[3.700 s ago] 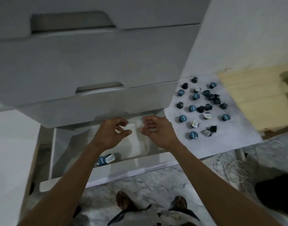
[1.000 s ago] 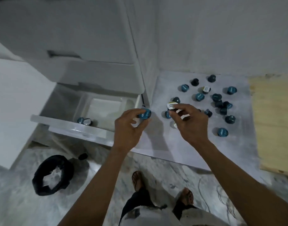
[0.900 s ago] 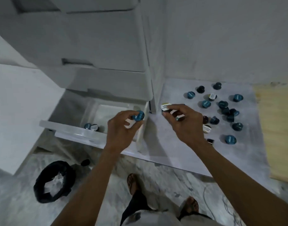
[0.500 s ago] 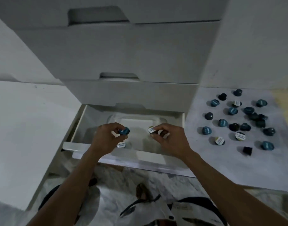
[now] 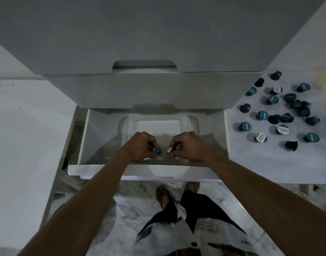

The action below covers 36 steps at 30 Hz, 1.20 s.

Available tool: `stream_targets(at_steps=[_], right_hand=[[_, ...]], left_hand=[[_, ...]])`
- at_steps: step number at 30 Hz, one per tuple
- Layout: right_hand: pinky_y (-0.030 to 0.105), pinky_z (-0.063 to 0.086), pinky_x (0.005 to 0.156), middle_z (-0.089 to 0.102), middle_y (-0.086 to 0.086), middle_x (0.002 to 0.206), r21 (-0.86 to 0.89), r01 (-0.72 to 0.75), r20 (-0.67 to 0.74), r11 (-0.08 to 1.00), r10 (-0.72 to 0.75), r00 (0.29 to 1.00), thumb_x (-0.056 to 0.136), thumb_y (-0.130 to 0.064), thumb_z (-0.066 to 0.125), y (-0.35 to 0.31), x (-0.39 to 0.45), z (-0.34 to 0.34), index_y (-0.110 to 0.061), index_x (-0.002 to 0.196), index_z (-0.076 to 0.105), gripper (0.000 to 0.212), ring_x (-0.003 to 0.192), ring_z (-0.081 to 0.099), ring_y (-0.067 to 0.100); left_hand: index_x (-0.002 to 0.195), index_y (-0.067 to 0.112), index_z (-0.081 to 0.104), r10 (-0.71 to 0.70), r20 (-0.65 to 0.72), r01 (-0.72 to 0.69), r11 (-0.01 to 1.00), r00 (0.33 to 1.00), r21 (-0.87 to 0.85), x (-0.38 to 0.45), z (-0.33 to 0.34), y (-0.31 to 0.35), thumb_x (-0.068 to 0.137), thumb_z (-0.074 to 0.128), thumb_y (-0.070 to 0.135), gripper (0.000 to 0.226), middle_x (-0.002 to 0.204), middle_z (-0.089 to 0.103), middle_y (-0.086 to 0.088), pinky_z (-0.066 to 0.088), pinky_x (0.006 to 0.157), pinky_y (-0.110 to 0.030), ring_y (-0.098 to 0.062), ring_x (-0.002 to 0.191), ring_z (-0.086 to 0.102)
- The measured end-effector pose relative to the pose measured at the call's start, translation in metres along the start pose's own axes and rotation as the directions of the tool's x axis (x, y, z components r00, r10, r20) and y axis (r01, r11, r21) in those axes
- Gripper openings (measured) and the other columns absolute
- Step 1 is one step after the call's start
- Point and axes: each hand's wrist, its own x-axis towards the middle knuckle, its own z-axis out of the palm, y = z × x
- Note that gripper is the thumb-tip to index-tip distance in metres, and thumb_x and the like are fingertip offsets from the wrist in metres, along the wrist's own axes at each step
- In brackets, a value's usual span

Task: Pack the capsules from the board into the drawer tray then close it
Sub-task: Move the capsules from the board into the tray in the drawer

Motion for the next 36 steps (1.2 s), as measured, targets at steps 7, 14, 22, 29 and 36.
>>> stream_targets(at_steps=[7, 14, 22, 29, 36], right_hand=[[0.025, 0.051, 0.070, 0.059, -0.011, 0.075, -0.034, -0.032, 0.081, 0.999, 0.034, 0.996, 0.075, -0.021, 0.081, 0.002, 0.014, 0.010, -0.017, 0.091, 0.073, 0.019, 0.075, 0.059, 0.008], [0.011, 0.043, 0.063, 0.068, -0.002, 0.089, -0.055, -0.071, 0.167, 0.996, 0.079, 0.983, 0.073, -0.014, 0.081, 0.006, 0.018, 0.011, -0.014, 0.094, 0.073, 0.023, 0.078, 0.061, 0.007], [0.010, 0.042, 0.066, 0.064, -0.011, 0.088, -0.014, -0.109, 0.210, 0.994, 0.110, 0.971, 0.078, -0.019, 0.078, 0.004, 0.018, 0.012, -0.019, 0.095, 0.073, 0.018, 0.078, 0.059, 0.001], [0.020, 0.049, 0.077, 0.064, -0.011, 0.091, -0.008, -0.128, 0.189, 0.992, 0.128, 0.974, 0.078, -0.018, 0.079, 0.001, 0.021, 0.019, -0.021, 0.094, 0.073, 0.017, 0.087, 0.062, 0.007], [0.026, 0.056, 0.076, 0.067, -0.009, 0.091, 0.055, -0.143, 0.068, 0.988, 0.139, 0.988, 0.076, -0.020, 0.079, -0.001, 0.015, 0.015, -0.020, 0.090, 0.071, 0.016, 0.081, 0.066, 0.007]], left_hand=[[0.079, 0.018, 0.071, -0.043, 0.076, 0.047, 0.998, 0.996, -0.043, 0.016, 0.002, -0.007, 0.060, 0.090, 0.009, 0.028, 0.084, 0.071, -0.001, 0.050, 0.065, -0.018, -0.015, 0.078, 0.066], [0.087, 0.012, 0.072, -0.052, 0.148, 0.058, 0.998, 0.988, -0.035, 0.018, 0.002, -0.013, 0.061, 0.089, 0.010, 0.031, 0.089, 0.070, 0.000, 0.044, 0.061, -0.008, -0.012, 0.082, 0.064], [0.082, 0.014, 0.071, -0.010, 0.160, 0.018, 0.999, 0.987, -0.043, 0.020, -0.002, -0.019, 0.071, 0.082, 0.011, 0.016, 0.086, 0.072, 0.002, 0.048, 0.067, -0.012, -0.012, 0.083, 0.066], [0.075, 0.022, 0.068, 0.015, 0.149, -0.013, 1.000, 0.989, -0.019, 0.020, 0.001, -0.024, 0.072, 0.080, 0.010, 0.016, 0.082, 0.071, 0.005, 0.053, 0.073, -0.024, -0.009, 0.079, 0.065], [0.084, 0.020, 0.069, 0.018, 0.088, -0.013, 0.998, 0.996, -0.064, 0.017, -0.004, -0.024, 0.074, 0.081, 0.014, 0.017, 0.088, 0.070, 0.006, 0.050, 0.074, -0.020, -0.007, 0.084, 0.064]])
